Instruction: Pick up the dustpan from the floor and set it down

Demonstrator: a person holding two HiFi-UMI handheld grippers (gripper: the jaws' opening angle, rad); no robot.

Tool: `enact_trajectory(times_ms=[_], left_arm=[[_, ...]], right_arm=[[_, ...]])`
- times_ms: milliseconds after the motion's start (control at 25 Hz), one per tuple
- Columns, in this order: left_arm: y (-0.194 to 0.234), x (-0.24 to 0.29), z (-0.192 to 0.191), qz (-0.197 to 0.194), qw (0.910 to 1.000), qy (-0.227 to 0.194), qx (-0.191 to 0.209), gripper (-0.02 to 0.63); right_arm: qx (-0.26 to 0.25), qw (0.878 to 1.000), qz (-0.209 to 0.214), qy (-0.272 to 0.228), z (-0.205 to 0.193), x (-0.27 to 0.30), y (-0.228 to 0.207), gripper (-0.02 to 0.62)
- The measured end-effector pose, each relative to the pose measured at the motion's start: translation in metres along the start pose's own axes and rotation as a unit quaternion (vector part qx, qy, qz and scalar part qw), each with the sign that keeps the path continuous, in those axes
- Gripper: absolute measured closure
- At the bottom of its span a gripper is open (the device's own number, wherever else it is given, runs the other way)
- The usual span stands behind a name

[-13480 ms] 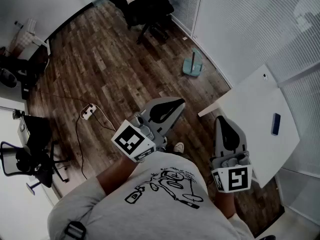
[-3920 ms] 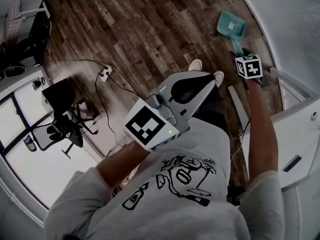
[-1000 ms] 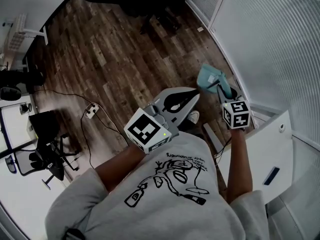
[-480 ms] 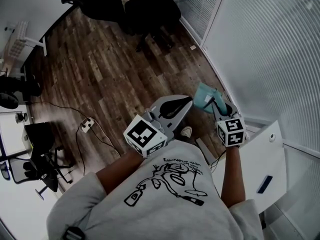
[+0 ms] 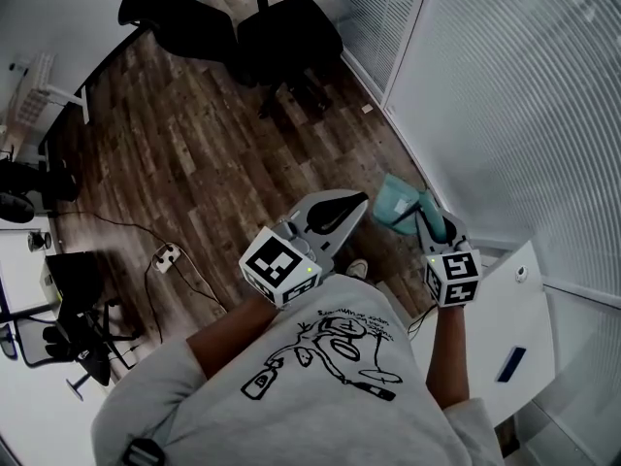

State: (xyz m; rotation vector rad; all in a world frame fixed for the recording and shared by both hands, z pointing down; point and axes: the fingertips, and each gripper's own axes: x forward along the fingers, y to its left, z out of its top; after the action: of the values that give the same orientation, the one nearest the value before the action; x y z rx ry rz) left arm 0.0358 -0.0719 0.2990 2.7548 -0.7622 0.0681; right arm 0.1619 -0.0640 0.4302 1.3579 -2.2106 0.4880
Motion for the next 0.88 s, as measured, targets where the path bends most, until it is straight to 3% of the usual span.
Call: enact_trajectory(times_ms=[880], left_arm=[[0.001,-0.008,-0.002,0.005,0.9999,0.012,0.001,0.604]], right_arm=[[0.000,1.000,0.004,-0.007,-0.003,0.010,0.008,0.535]])
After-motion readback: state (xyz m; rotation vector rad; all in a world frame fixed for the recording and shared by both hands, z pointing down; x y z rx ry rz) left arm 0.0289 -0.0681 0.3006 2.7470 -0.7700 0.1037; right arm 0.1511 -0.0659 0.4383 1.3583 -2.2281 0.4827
